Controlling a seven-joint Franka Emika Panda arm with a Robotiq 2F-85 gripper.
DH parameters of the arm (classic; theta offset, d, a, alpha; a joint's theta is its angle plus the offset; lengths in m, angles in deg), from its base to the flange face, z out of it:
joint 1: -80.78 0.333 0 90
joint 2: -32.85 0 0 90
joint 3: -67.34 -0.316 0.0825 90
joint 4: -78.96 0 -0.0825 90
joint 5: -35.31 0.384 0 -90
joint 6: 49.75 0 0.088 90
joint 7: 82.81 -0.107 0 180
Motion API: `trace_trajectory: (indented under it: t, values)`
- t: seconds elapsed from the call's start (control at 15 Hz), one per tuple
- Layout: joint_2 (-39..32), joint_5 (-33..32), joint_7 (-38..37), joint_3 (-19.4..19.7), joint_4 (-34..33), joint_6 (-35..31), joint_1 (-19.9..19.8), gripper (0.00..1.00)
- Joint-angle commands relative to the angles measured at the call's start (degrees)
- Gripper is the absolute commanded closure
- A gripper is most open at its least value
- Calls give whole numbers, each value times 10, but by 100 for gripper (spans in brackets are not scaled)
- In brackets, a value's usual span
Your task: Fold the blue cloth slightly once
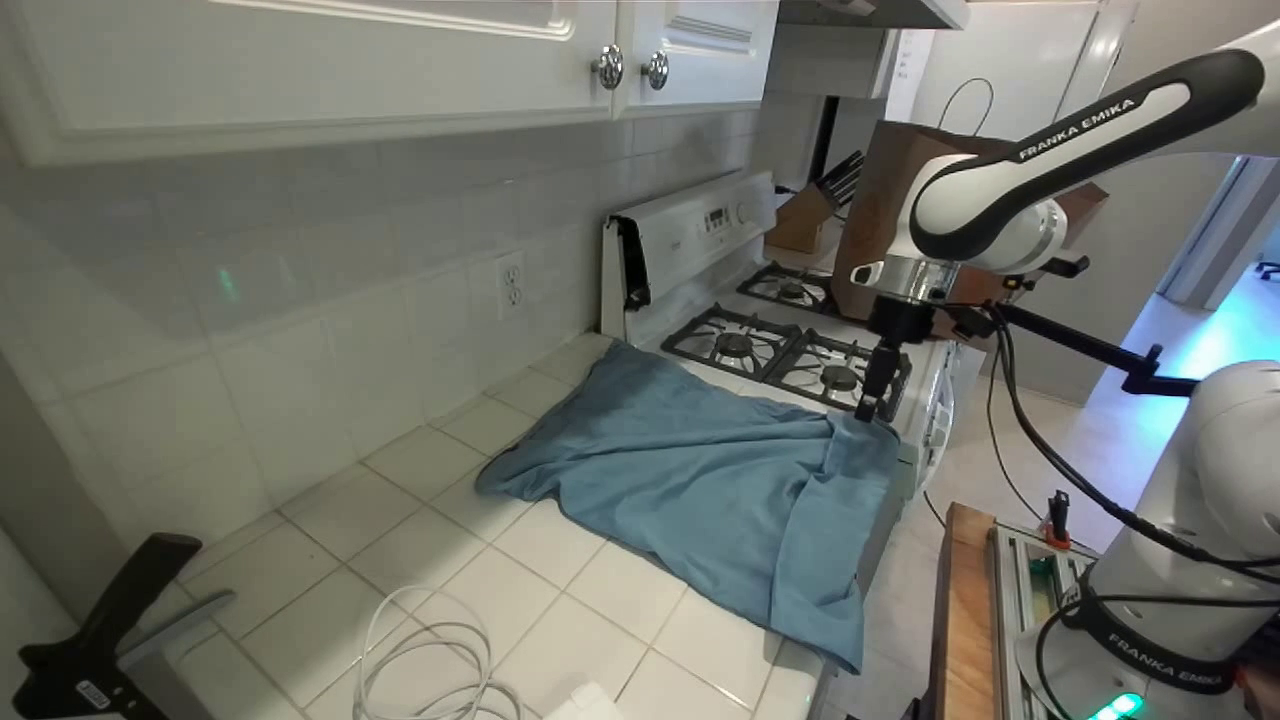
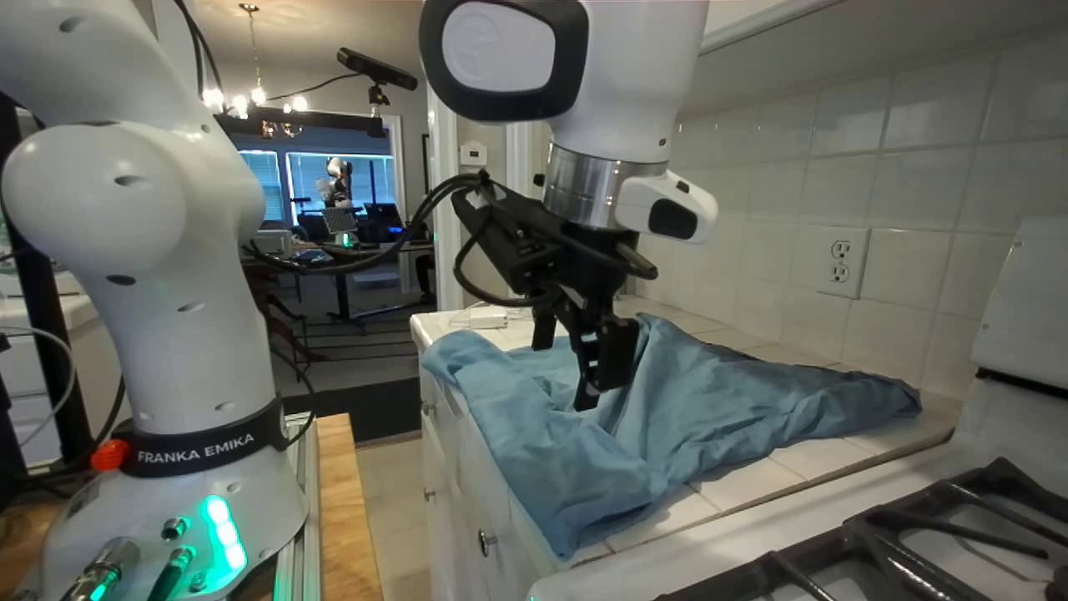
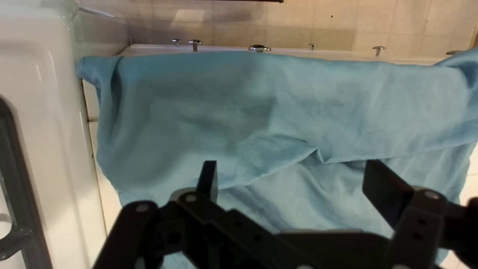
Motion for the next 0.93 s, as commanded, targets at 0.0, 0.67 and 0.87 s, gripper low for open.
trace_trajectory:
  t: [0.0, 0.67, 0.87]
  values:
    - [-31, 11, 56, 15, -11, 7, -14, 0]
    - [-120, 86, 240, 79, -20, -83, -38, 0]
    - [-148, 119, 270, 73, -30, -98, -38, 0]
